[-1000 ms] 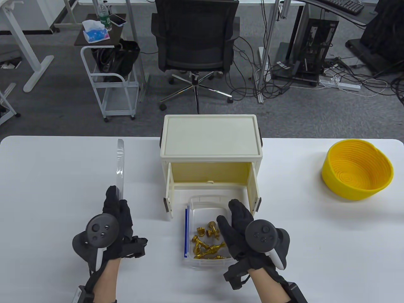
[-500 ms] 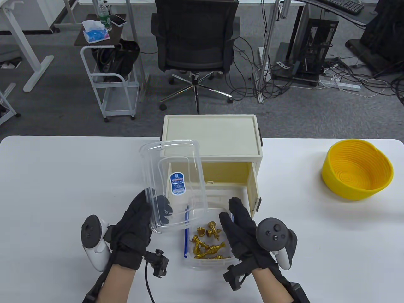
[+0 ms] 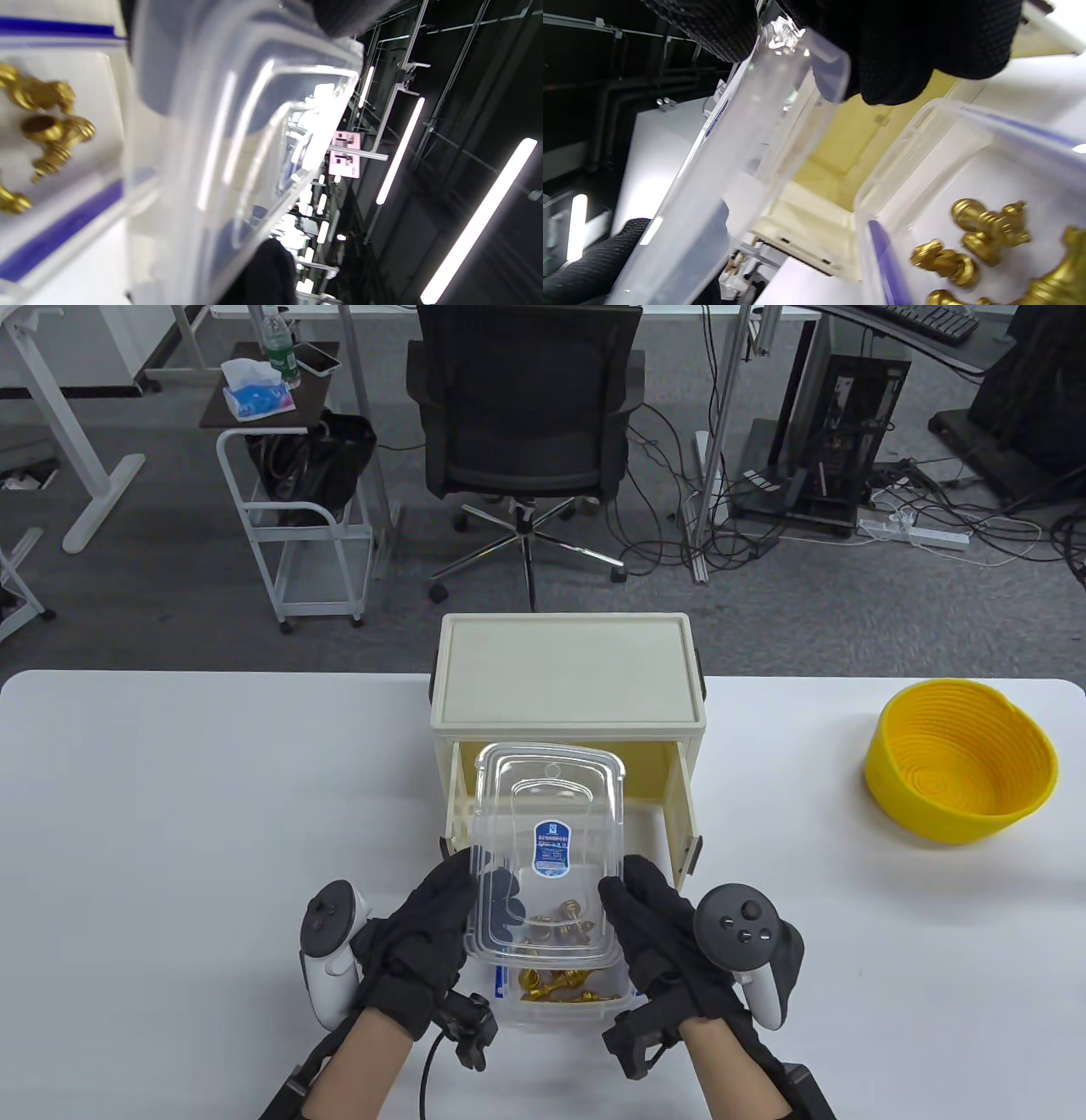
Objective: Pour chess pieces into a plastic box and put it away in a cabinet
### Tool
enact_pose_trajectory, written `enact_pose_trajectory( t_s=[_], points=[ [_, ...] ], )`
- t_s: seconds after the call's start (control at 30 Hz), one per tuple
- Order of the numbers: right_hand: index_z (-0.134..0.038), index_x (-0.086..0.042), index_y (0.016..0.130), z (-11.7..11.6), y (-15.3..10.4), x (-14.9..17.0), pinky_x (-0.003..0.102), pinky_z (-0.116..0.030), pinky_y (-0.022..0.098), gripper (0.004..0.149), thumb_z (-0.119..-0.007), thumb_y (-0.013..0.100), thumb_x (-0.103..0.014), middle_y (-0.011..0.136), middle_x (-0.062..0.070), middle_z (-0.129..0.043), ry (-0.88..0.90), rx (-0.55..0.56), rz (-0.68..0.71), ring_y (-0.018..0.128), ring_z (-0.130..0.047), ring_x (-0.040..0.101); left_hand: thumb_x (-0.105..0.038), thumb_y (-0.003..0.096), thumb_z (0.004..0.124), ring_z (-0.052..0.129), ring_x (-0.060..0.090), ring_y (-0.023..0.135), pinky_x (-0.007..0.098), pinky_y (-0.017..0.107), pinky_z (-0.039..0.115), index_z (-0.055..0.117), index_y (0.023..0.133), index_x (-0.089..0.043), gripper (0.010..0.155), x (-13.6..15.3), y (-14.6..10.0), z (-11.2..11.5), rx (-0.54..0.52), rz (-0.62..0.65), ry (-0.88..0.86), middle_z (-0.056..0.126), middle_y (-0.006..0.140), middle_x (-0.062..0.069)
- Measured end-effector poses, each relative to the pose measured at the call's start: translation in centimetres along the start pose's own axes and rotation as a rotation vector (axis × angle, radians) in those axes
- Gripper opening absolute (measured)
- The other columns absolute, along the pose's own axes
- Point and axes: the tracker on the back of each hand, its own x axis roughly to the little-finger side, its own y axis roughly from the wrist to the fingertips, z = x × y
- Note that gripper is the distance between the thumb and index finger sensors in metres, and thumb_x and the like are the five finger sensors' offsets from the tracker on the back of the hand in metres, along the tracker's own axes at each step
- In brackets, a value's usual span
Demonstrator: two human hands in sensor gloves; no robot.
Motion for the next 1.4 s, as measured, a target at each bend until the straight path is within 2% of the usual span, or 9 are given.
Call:
enact_pose_trajectory(
  t_s=[0.2, 0.3, 0.37, 0.7, 0.97, 1.4],
  points=[
    [-0.058, 0.013, 0.104, -0.1, 0.3, 0.6, 0.053, -0.079, 0.047, 0.064, -0.067, 0.066, -0.038, 0.082, 0.031, -0.08, -0.026, -0.065, -0.074, 0.063, -0.085, 0.048, -0.044, 0.0625, 0.057, 0.079, 0.045, 0.089, 0.053, 0.062, 0.075, 0.042, 0.111, -0.004, 0.065, 0.5, 0.2, 0.5, -0.054, -0.061, 0.523, 0.066, 0.107, 0.028],
    [-0.054, 0.013, 0.106, -0.4, 0.6, 1.0, 0.057, -0.076, 0.052, 0.065, -0.066, 0.066, -0.037, 0.089, 0.035, -0.075, -0.101, -0.141, -0.113, 0.07, -0.08, 0.054, -0.046, 0.0619, 0.056, 0.073, 0.048, 0.093, 0.058, 0.065, 0.07, 0.044, 0.111, -0.003, 0.066, 0.8, 0.3, 1.0, -0.079, -0.061, 0.69, 0.061, 0.11, 0.029],
    [-0.052, 0.013, 0.108, -0.7, 0.8, 1.3, 0.06, -0.074, 0.055, 0.066, -0.065, 0.066, -0.037, 0.092, 0.037, -0.072, -0.148, -0.19, -0.14, 0.074, -0.076, 0.057, -0.048, 0.0615, 0.057, 0.068, 0.05, 0.096, 0.06, 0.066, 0.068, 0.041, 0.112, -0.003, 0.07, 1.3, 0.4, 1.4, -0.06, -0.074, 0.742, 0.057, 0.112, 0.03],
    [-0.038, 0.014, 0.111, -2.3, 1.6, 3.9, 0.067, -0.065, 0.062, 0.071, -0.062, 0.067, -0.037, 0.102, 0.044, -0.054, -0.223, -0.383, -0.271, 0.086, -0.06, 0.066, -0.051, 0.0612, 0.057, 0.058, 0.053, 0.101, 0.063, 0.069, 0.062, 0.035, 0.113, -0.003, 0.074, 4.3, 1.2, 2.1, 0.035, -0.189, 0.864, 0.046, 0.116, 0.032],
    [-0.035, 0.013, 0.112, -3.0, 1.9, 5.4, 0.067, -0.064, 0.062, 0.072, -0.062, 0.068, -0.038, 0.104, 0.045, -0.05, -0.234, -0.42, -0.328, 0.088, -0.057, 0.066, -0.054, 0.0607, 0.055, 0.055, 0.054, 0.102, 0.064, 0.07, 0.061, 0.034, 0.113, -0.005, 0.075, 6.0, 1.7, 2.3, 0.087, -0.244, 0.922, 0.042, 0.117, 0.032],
    [-0.038, 0.013, 0.111, -2.8, 1.8, 5.4, 0.066, -0.065, 0.062, 0.071, -0.062, 0.068, -0.038, 0.102, 0.044, -0.053, -0.226, -0.422, -0.339, 0.087, -0.06, 0.066, -0.053, 0.06, 0.056, 0.058, 0.053, 0.101, 0.063, 0.069, 0.062, 0.037, 0.113, -0.003, 0.075, 6.1, 1.7, 2.3, 0.073, -0.221, 0.941, 0.047, 0.116, 0.031]
  ],
)
